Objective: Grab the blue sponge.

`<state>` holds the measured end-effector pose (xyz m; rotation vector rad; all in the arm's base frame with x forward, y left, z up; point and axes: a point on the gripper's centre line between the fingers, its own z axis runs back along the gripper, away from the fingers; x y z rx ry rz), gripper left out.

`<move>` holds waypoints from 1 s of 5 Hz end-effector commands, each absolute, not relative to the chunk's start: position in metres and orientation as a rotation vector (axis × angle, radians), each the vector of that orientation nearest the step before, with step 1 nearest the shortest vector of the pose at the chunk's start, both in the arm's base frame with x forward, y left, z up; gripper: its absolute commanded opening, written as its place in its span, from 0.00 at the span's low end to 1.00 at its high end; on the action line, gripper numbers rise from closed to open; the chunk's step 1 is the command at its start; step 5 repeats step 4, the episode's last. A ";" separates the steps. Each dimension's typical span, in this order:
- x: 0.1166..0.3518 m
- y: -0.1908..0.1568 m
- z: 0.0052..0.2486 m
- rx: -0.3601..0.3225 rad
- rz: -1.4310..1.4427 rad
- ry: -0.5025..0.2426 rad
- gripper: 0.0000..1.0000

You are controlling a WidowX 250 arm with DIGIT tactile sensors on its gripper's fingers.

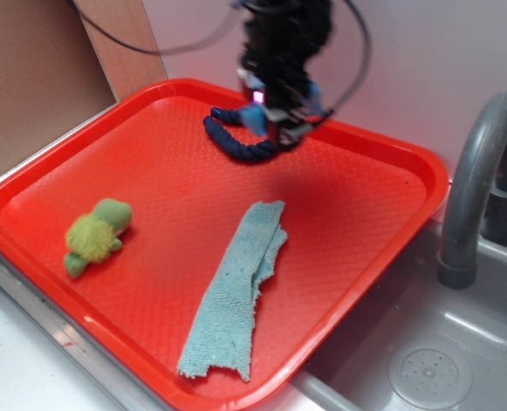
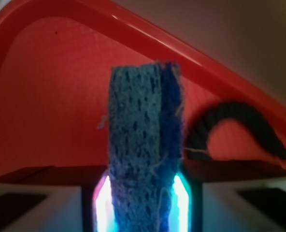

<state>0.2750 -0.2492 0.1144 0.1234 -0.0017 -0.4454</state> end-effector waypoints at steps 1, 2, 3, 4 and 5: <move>0.220 -0.177 0.188 0.091 -0.200 -0.102 0.00; 0.205 -0.155 0.202 0.081 -0.125 -0.127 0.00; 0.195 -0.140 0.209 0.078 -0.058 -0.132 0.00; 0.194 -0.137 0.209 0.054 -0.052 -0.129 0.00; 0.194 -0.137 0.209 0.054 -0.052 -0.129 0.00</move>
